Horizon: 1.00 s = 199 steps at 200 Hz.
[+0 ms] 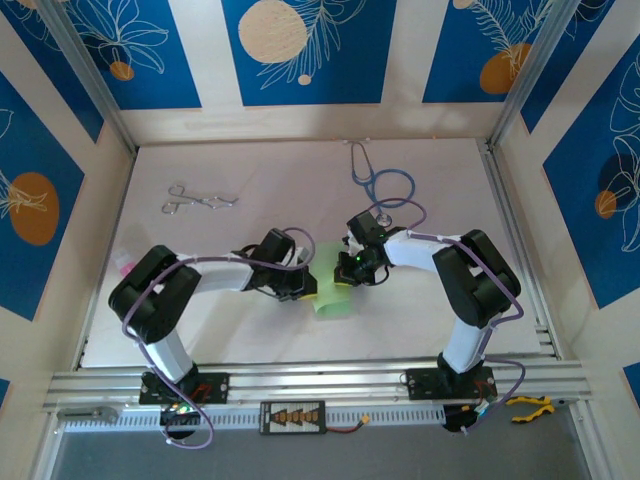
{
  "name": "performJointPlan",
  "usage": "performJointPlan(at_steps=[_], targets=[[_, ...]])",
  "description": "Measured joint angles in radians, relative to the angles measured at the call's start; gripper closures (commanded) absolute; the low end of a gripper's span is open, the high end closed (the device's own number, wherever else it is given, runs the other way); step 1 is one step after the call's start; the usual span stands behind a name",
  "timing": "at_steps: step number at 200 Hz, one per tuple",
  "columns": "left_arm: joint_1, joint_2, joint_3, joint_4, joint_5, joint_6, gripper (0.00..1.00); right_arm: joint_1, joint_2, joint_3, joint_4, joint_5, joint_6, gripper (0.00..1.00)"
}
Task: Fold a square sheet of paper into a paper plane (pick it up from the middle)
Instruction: First fold the square sheet of paper in half at the center of the table.
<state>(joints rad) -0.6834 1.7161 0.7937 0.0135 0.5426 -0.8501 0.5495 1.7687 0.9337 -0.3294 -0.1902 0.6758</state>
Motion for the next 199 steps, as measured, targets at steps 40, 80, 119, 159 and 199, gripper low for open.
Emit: performJointPlan(at_steps=[40,80,119,159,199], targets=[[-0.016,0.005,0.002,0.040,0.007,-0.037,0.89,0.001,0.000,0.000,0.000,0.003,0.006,1.00],[-0.019,0.009,-0.049,0.053,-0.002,-0.034,0.89,0.004,-0.001,0.000,0.000,0.004,0.006,1.00],[-0.021,0.000,-0.072,0.064,-0.014,-0.004,0.90,0.005,-0.002,0.000,0.000,0.007,0.006,1.00],[-0.022,-0.040,-0.072,0.020,-0.027,-0.008,0.89,0.005,-0.003,0.000,0.000,0.009,0.006,1.00],[-0.029,-0.045,-0.042,0.055,-0.007,-0.045,0.88,0.007,-0.003,0.000,-0.001,0.013,0.006,1.00]])
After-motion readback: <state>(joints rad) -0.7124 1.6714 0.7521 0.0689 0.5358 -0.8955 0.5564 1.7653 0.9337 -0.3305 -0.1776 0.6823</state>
